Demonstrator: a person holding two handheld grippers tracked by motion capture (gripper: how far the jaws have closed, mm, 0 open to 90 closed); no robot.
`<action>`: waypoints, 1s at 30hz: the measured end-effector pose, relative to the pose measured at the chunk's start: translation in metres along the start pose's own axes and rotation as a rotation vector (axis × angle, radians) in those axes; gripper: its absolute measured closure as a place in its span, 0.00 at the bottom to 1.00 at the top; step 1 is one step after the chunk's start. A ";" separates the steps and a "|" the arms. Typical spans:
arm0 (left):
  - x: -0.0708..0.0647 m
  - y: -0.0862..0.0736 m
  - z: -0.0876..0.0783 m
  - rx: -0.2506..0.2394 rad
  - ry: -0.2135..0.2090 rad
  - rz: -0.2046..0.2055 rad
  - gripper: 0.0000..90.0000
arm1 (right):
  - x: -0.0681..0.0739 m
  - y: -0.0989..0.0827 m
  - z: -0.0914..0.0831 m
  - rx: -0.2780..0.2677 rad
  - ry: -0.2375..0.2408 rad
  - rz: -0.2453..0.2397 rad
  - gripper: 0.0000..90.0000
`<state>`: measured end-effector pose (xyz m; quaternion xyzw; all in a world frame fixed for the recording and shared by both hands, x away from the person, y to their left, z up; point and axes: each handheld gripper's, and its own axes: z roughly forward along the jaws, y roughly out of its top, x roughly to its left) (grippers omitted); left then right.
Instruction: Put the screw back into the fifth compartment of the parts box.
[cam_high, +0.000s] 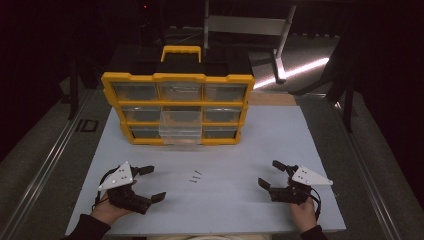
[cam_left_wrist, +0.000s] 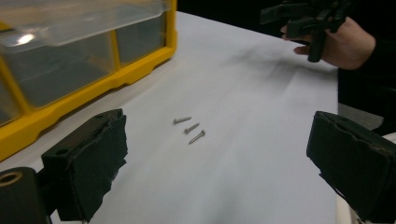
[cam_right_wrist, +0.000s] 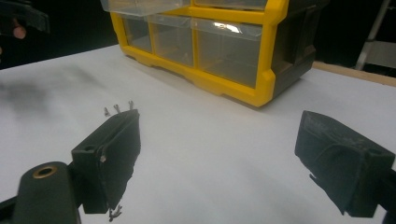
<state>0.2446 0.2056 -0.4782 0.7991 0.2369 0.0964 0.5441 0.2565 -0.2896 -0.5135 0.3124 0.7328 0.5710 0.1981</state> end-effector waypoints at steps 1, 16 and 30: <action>0.000 0.002 0.003 0.006 -0.001 0.010 0.07 | 0.000 0.000 0.000 -0.001 0.001 -0.002 0.16; 0.001 0.025 0.048 0.107 -0.087 0.136 0.21 | 0.001 0.001 -0.001 -0.001 0.013 0.007 0.16; 0.008 0.021 0.086 0.192 -0.195 0.189 0.52 | 0.001 0.000 0.000 0.004 0.021 0.009 0.16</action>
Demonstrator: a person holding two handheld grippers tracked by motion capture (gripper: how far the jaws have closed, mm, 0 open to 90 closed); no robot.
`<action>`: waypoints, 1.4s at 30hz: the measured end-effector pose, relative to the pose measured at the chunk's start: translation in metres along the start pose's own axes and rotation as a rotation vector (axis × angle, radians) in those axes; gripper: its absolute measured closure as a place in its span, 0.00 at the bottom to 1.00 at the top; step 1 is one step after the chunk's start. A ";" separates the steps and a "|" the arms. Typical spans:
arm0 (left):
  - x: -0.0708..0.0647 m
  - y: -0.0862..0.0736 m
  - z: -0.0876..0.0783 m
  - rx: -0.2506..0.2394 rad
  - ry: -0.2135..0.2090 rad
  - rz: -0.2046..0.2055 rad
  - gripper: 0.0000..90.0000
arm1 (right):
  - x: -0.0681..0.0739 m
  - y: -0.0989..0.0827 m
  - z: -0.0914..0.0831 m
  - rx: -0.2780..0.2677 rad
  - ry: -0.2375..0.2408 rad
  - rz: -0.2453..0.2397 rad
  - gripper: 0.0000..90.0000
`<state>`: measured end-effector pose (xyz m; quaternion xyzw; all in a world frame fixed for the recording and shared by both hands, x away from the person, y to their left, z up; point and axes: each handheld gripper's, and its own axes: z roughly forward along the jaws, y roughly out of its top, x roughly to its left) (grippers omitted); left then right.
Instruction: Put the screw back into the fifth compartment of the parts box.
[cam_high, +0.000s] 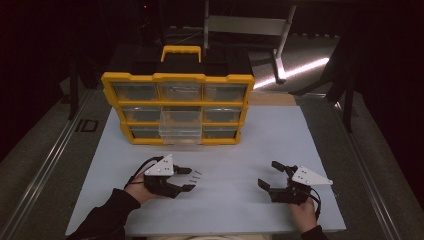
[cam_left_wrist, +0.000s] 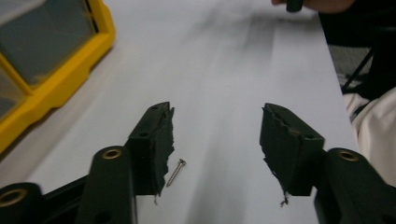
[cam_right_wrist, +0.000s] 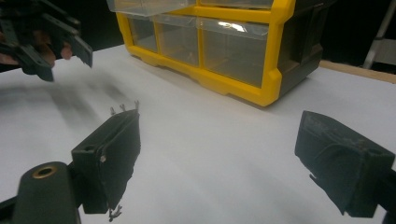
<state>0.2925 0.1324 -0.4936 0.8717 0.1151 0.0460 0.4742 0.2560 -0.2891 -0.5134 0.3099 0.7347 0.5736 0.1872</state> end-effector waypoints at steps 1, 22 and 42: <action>0.001 -0.001 0.002 0.005 -0.003 -0.002 0.54 | 0.000 0.000 0.000 -0.001 0.001 0.000 0.16; 0.024 -0.020 0.035 0.126 0.016 -0.003 0.81 | 0.000 0.000 0.000 0.003 0.010 0.001 0.16; 0.028 -0.023 0.044 0.170 -0.027 -0.012 0.95 | 0.000 -0.001 0.001 0.016 0.010 0.011 0.16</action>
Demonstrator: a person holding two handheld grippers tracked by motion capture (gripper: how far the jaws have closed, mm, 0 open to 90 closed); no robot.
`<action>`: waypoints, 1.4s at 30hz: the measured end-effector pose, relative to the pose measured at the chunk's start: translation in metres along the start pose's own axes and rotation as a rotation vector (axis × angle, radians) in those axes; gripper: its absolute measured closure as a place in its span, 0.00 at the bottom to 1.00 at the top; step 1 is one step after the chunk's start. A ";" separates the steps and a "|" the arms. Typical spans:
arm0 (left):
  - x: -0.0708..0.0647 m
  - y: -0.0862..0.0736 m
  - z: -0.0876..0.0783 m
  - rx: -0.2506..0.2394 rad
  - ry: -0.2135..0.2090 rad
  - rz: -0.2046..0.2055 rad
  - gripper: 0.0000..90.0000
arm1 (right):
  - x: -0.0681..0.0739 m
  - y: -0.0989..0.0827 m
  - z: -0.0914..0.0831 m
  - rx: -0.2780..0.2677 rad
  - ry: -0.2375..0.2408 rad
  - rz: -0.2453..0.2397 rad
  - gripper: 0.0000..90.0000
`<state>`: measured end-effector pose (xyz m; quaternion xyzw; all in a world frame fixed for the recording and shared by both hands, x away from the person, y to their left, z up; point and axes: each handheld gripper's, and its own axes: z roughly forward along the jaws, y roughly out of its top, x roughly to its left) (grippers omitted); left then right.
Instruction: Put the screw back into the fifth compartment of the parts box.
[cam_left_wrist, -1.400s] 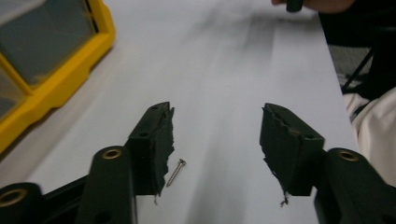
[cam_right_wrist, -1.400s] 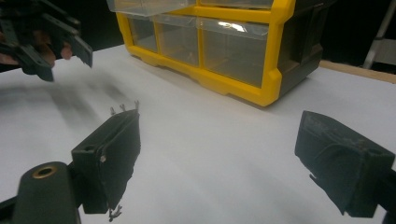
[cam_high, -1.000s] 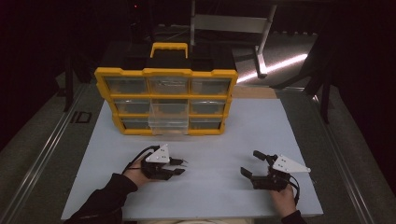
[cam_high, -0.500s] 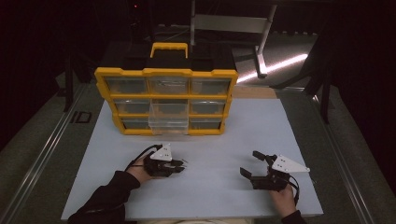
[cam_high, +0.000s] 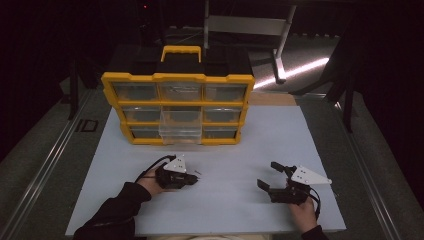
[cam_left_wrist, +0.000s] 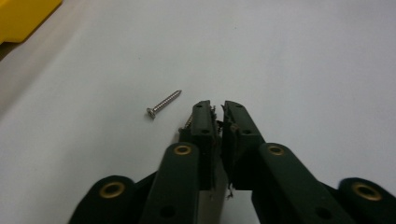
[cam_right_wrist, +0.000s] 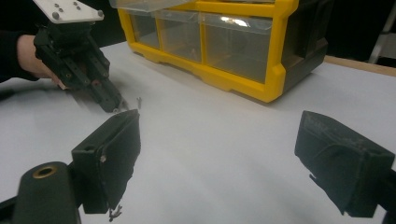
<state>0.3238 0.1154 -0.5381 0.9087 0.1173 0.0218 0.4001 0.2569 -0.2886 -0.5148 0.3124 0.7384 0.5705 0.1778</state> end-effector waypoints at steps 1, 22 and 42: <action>-0.001 0.000 0.000 0.002 -0.001 0.006 0.96 | 0.000 0.000 0.000 0.001 0.001 -0.001 0.16; -0.021 0.024 -0.034 -0.032 0.004 0.020 0.99 | 0.000 0.000 -0.001 0.000 -0.006 -0.007 0.16; -0.025 0.078 -0.100 -0.110 0.060 0.098 0.99 | 0.000 0.000 -0.001 0.001 -0.006 -0.004 0.16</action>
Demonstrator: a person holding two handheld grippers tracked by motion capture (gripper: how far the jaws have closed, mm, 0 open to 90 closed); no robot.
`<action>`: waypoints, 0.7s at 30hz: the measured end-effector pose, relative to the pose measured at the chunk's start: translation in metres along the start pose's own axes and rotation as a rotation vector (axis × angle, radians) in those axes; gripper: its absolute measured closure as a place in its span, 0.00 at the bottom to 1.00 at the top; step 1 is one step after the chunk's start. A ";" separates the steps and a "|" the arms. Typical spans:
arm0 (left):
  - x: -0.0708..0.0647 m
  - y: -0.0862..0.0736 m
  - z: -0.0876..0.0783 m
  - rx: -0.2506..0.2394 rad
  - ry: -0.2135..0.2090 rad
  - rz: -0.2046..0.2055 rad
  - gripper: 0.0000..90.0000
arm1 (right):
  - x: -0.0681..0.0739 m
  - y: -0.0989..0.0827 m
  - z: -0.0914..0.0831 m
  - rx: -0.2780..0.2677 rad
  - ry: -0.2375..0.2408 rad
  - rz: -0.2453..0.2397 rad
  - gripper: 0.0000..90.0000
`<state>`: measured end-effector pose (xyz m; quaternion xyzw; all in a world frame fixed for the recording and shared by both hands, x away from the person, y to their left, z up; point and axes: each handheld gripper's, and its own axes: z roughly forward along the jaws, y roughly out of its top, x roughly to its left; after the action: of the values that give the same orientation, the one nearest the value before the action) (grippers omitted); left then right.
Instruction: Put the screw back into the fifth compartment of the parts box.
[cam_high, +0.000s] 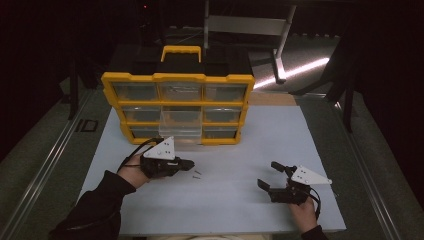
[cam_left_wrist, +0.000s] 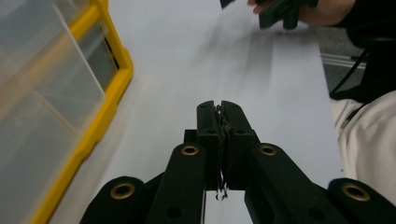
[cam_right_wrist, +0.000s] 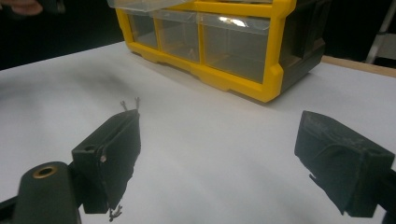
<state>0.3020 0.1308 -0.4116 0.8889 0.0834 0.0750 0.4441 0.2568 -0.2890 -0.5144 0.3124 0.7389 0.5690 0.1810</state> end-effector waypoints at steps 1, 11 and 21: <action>0.001 0.003 -0.003 -0.004 0.005 0.002 0.99 | 0.000 0.000 0.000 0.000 0.000 0.001 0.16; 0.016 0.033 -0.030 -0.048 0.064 0.019 0.99 | 0.000 0.000 0.000 -0.003 0.002 0.003 0.16; 0.041 0.051 -0.047 -0.084 0.139 -0.009 0.99 | -0.001 0.000 0.000 -0.009 0.002 0.007 0.16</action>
<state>0.3368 0.1457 -0.3404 0.8618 0.1148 0.1382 0.4743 0.2572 -0.2893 -0.5146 0.3137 0.7352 0.5735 0.1795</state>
